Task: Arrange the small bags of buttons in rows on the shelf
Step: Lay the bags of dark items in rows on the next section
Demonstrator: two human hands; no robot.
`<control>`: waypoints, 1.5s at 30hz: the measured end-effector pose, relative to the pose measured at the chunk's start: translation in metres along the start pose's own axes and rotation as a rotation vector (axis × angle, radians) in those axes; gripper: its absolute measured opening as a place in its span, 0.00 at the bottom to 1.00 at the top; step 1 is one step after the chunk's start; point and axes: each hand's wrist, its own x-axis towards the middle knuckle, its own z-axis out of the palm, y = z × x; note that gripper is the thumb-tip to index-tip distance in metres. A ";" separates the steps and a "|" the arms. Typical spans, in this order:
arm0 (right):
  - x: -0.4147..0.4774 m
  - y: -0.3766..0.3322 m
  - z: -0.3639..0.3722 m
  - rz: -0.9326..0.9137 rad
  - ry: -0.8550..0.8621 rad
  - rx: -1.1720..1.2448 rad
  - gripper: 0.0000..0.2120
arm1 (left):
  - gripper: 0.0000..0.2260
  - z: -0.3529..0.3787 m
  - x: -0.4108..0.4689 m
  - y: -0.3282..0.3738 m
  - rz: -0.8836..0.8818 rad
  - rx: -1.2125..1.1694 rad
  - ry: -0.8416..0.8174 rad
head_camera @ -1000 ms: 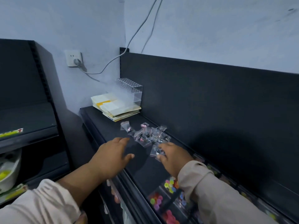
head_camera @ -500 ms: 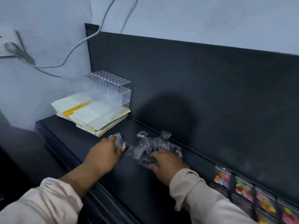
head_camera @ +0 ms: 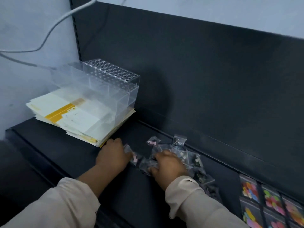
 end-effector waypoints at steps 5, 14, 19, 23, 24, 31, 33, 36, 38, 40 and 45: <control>0.006 -0.005 0.001 0.141 -0.024 0.109 0.13 | 0.12 -0.001 0.010 -0.002 0.011 -0.098 -0.042; 0.005 -0.001 -0.007 0.262 0.120 0.577 0.13 | 0.09 -0.012 0.006 0.020 0.003 -0.643 -0.082; -0.005 0.007 -0.016 0.245 0.196 0.765 0.15 | 0.06 -0.023 -0.005 0.038 0.042 -0.851 -0.174; -0.021 0.009 -0.029 0.305 0.195 1.092 0.12 | 0.08 -0.022 -0.012 0.049 0.020 -0.934 -0.278; -0.026 0.010 -0.033 0.324 0.187 1.164 0.12 | 0.09 -0.021 -0.013 0.053 0.012 -0.944 -0.298; -0.075 0.036 -0.051 0.373 0.184 1.301 0.11 | 0.06 -0.009 -0.045 0.089 0.038 -1.007 -0.465; -0.093 0.047 -0.056 0.379 0.202 1.315 0.11 | 0.06 -0.003 -0.058 0.103 0.067 -0.993 -0.509; -0.123 0.069 -0.061 0.384 0.257 1.311 0.10 | 0.05 0.008 -0.084 0.129 0.105 -0.957 -0.582; -0.151 0.087 -0.063 0.385 0.301 1.294 0.10 | 0.05 0.017 -0.110 0.151 0.127 -0.921 -0.608; -0.182 0.105 -0.065 0.383 0.355 1.254 0.12 | 0.05 0.027 -0.139 0.171 0.180 -0.870 -0.657; -0.277 0.151 -0.069 0.419 0.408 1.191 0.14 | 0.05 0.053 -0.224 0.222 0.306 -0.804 -0.824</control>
